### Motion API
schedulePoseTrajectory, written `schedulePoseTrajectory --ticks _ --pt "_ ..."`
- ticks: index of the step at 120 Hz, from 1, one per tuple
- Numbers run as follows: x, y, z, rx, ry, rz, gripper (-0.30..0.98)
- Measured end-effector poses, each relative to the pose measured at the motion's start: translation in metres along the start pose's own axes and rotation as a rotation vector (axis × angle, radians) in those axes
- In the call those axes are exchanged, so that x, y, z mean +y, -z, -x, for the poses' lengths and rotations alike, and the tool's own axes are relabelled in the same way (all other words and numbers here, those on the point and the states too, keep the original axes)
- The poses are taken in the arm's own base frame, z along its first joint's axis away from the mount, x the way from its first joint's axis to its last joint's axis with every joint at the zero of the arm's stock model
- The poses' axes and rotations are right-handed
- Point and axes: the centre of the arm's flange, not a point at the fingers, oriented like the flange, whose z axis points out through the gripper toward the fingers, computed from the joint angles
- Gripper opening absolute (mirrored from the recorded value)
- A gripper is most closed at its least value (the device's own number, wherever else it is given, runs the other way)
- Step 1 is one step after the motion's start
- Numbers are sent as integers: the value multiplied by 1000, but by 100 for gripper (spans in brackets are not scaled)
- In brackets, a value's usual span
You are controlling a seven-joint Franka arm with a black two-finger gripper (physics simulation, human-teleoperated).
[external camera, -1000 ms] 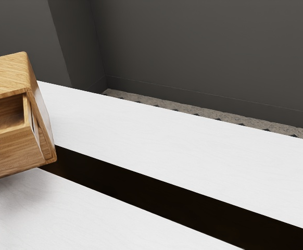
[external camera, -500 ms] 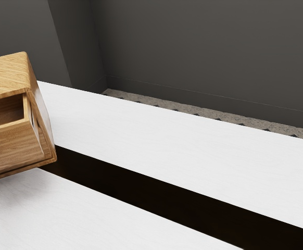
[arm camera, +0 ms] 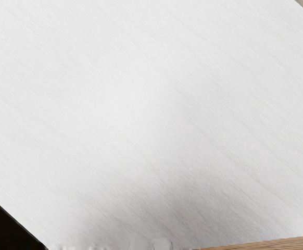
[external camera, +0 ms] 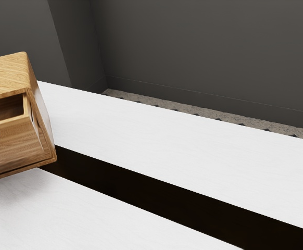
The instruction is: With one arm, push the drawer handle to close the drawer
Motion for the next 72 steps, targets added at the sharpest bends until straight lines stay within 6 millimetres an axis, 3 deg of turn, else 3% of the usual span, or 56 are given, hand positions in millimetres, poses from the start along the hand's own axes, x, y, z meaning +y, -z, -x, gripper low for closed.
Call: schedulePoseTrajectory --ticks 28,54,72 --pt "21 0 11 -9 32 -9 -10" --pt "23 -1 23 -16 40 0 -10" --pt "36 -3 32 -17 58 -13 -10"
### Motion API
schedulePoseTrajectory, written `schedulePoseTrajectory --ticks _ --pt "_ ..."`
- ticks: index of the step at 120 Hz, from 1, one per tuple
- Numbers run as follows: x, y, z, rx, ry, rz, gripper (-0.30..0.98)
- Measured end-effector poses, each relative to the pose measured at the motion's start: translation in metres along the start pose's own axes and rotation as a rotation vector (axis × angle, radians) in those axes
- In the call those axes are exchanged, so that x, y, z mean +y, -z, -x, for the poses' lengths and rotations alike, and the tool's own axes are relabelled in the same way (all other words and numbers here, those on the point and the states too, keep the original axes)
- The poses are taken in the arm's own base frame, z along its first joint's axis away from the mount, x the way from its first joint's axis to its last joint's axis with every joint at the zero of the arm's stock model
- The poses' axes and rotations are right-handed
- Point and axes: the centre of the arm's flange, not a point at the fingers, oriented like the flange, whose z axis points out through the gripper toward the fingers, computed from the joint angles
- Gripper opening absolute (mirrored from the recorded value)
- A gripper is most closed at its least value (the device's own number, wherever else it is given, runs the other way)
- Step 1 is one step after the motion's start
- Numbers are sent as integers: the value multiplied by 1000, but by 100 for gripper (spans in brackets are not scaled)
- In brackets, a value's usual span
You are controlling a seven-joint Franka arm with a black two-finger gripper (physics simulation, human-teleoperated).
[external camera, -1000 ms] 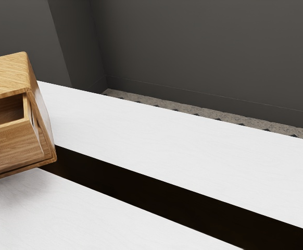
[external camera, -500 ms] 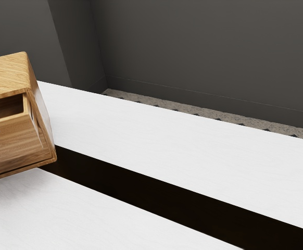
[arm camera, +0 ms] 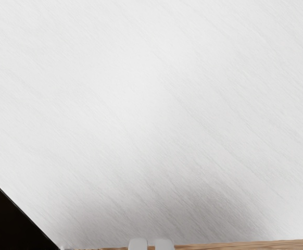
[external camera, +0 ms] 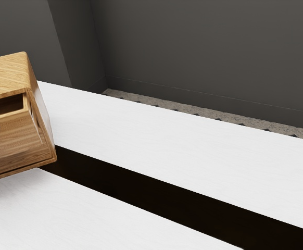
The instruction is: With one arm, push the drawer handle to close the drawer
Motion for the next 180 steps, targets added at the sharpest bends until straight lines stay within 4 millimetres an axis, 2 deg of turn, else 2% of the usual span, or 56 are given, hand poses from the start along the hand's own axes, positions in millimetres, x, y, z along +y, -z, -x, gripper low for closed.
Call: schedulePoseTrajectory --ticks 60,140,180 --pt "-20 0 21 -7 -35 30 -10" --pt "-35 4 53 -17 -12 37 -10" --pt "-25 5 69 -20 31 25 -10"
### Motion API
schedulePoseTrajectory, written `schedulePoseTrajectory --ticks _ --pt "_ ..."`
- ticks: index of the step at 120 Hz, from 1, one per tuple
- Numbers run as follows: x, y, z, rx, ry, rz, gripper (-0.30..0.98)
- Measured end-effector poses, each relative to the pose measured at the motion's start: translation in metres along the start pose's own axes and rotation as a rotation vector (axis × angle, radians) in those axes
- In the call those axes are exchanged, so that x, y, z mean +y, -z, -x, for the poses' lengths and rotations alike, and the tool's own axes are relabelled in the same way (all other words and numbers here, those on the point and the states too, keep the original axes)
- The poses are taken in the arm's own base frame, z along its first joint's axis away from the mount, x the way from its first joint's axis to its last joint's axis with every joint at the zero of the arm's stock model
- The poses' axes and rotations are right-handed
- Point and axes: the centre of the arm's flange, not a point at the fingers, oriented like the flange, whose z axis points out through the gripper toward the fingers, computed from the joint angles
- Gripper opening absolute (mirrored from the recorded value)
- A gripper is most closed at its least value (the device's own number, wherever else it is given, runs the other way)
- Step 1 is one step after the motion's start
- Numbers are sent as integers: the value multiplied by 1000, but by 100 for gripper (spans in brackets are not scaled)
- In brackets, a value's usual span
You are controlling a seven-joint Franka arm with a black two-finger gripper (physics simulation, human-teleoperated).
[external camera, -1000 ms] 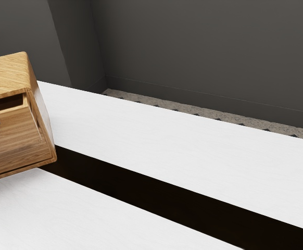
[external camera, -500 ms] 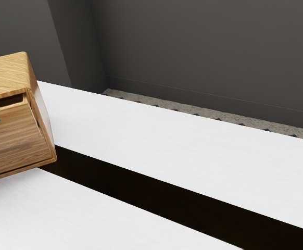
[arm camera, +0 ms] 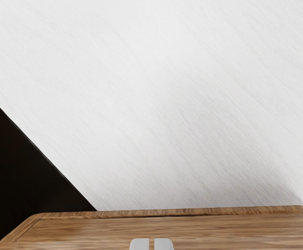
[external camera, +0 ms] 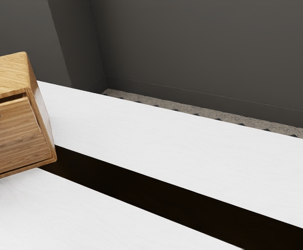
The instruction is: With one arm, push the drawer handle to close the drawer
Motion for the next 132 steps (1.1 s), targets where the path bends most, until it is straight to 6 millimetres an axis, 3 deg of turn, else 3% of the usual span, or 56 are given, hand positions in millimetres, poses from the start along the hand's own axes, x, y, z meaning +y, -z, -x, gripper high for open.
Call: schedulePoseTrajectory --ticks 82,98,106,114,123,132 --pt "44 -1 40 -3 101 -77 -10" --pt "48 -2 40 -3 108 -86 -10" --pt "48 -6 29 10 100 -101 -10" --pt "23 9 7 -10 48 -88 -10" --pt "-27 61 -25 -71 -45 -60 -5" --pt "-49 114 -49 -79 -17 -58 11"
